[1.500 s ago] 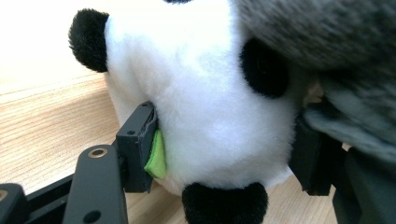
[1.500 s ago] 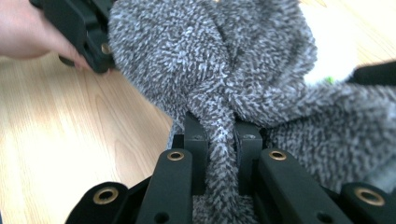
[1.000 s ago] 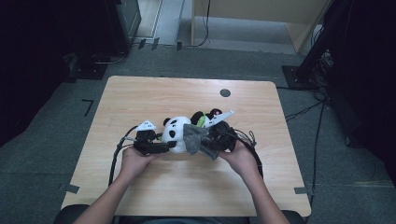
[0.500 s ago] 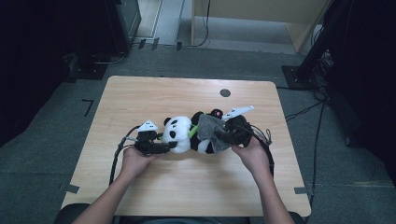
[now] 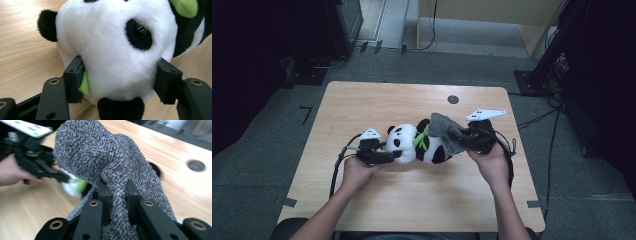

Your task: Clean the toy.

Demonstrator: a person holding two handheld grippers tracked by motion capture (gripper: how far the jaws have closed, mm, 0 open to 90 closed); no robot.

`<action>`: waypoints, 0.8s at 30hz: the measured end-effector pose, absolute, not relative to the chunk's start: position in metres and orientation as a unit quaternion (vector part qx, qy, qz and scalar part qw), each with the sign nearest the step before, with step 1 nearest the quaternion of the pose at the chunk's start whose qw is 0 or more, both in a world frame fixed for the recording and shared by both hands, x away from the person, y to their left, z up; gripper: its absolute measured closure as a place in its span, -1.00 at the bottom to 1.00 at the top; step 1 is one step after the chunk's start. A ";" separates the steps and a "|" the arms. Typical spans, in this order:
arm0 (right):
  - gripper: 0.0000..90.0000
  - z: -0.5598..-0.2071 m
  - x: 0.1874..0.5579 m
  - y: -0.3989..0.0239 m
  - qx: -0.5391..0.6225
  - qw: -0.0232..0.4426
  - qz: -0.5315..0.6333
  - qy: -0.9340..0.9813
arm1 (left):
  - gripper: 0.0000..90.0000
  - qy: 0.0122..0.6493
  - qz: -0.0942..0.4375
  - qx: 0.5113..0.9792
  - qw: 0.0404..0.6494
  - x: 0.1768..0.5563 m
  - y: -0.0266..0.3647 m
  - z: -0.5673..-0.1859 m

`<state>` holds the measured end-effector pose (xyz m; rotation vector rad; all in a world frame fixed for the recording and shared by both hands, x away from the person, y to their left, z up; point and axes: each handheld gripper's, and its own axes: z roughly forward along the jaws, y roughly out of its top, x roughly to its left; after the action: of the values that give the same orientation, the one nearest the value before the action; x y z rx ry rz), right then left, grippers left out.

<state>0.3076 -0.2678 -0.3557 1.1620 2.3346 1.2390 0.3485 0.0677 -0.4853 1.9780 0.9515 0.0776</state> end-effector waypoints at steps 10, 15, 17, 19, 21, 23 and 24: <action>0.79 -0.394 0.304 -0.186 0.334 0.111 0.399 0.847 | -0.18 0.389 0.031 0.801 0.455 0.348 0.067 -0.484; 0.78 -0.423 0.305 -0.166 0.332 0.130 0.378 0.855 | -0.17 0.393 0.028 0.799 0.455 0.348 0.067 -0.484; 0.77 -0.430 0.304 -0.163 0.328 0.147 0.376 0.854 | -0.17 0.393 0.029 0.800 0.453 0.348 0.066 -0.484; 0.77 -0.437 0.302 -0.163 0.322 0.152 0.377 0.855 | -0.16 0.387 0.035 0.805 0.448 0.347 0.066 -0.484; 0.78 -0.442 0.298 -0.165 0.312 0.155 0.376 0.859 | -0.16 0.388 0.033 0.805 0.448 0.347 0.066 -0.484; 0.78 -0.447 0.296 -0.166 0.307 0.157 0.363 0.866 | -0.15 0.390 0.031 0.804 0.448 0.347 0.066 -0.485; 0.78 -0.452 0.294 -0.165 0.303 0.155 0.354 0.871 | -0.15 0.389 0.031 0.804 0.448 0.348 0.066 -0.485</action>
<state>0.2940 -0.1652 -0.4518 0.8669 2.4964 1.0136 0.3475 0.0665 -0.4848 1.9901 0.9628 0.0771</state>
